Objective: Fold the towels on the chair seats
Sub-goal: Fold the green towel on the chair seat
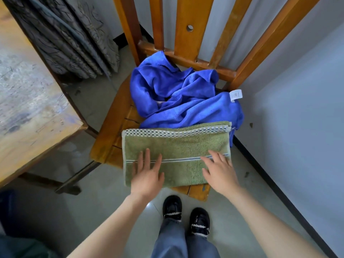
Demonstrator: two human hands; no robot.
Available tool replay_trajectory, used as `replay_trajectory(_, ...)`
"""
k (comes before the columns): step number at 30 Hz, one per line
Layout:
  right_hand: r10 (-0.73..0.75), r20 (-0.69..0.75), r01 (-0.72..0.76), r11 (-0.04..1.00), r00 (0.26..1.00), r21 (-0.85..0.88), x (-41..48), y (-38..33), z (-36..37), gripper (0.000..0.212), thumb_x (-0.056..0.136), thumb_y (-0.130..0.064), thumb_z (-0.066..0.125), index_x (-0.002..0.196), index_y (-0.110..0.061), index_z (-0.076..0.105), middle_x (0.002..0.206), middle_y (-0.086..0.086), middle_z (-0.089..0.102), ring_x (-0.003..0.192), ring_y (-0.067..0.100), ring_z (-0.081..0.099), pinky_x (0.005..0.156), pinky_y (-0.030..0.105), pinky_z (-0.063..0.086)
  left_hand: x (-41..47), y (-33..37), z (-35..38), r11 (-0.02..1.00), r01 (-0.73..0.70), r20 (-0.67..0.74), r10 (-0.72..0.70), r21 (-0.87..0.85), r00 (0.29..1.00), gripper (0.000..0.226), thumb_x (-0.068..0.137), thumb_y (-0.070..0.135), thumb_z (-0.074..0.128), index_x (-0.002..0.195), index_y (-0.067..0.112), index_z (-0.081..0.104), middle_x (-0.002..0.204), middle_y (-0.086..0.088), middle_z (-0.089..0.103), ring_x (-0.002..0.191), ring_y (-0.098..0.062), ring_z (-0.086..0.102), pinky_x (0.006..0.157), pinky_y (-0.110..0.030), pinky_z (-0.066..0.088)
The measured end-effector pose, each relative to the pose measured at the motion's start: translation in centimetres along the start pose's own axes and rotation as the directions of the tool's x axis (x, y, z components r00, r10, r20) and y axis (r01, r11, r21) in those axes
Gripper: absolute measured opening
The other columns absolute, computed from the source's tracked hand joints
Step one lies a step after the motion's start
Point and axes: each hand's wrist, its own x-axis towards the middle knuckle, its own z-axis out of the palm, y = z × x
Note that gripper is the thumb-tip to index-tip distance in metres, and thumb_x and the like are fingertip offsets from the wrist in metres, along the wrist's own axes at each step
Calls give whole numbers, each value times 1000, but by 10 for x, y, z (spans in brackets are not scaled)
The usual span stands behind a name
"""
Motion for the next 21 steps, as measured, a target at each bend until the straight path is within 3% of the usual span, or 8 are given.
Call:
replay_trajectory(2,153,-39,-142,970,987,200,5,4,-1,43,94,-20,45,137,-15,43,143,4,40,133,21,33,110,34,24,2,-5,2,999,41,75,-43,34,996,60,96,40,35,148,32,5,156,-8,-15,144,-27,-15,116,-48,6)
replay_trajectory(4,402,-175,-307,862,899,403,2,11,3,46,88,-14,56,133,-10,47,138,8,46,128,27,38,105,35,29,-6,-9,3,997,-4,73,-1,73,997,62,96,39,37,149,31,5,157,-9,-13,144,-27,-12,116,-47,10)
replay_trajectory(6,621,41,-493,578,782,650,-7,20,5,59,85,-15,61,139,-9,38,142,9,41,130,28,37,105,37,30,-21,-9,4,998,-33,11,33,44,999,62,94,35,46,148,25,17,157,-14,0,145,-33,0,114,-49,18)
replay_trajectory(8,594,342,-559,226,728,798,-16,27,14,54,87,-14,59,137,-9,39,138,7,46,120,23,48,98,35,38,-33,-10,8,999,-49,-38,49,14,998,63,91,33,52,147,23,24,156,-16,8,144,-36,7,113,-51,22)
replay_trajectory(9,558,394,-566,173,731,806,-19,29,13,44,88,-12,58,130,-8,46,130,6,54,108,20,53,90,32,42,-38,-10,10,999,-39,3,39,31,999,63,93,34,47,148,25,19,157,-15,2,145,-34,2,114,-48,18)
replay_trajectory(15,545,496,-655,137,677,743,-28,39,-5,5,85,-10,62,89,-5,63,88,6,61,83,19,54,81,32,43,-55,-19,15,998,37,189,-44,43,981,62,97,37,35,148,32,0,157,-7,-14,145,-23,-8,115,-37,16)
replay_trajectory(17,550,485,-664,180,680,726,-32,38,-13,12,84,-11,64,75,-5,60,78,6,57,72,19,49,69,31,42,-54,-20,13,999,43,214,-45,15,976,61,96,37,36,148,33,3,157,-5,-12,146,-21,-5,115,-38,17)
replay_trajectory(21,702,202,-458,196,683,867,-43,10,-35,31,82,-9,61,58,-10,41,57,1,36,55,17,30,54,29,21,-48,-20,3,999,39,246,-33,-20,969,62,95,37,39,148,34,8,158,1,-4,146,-22,-2,117,-42,14)
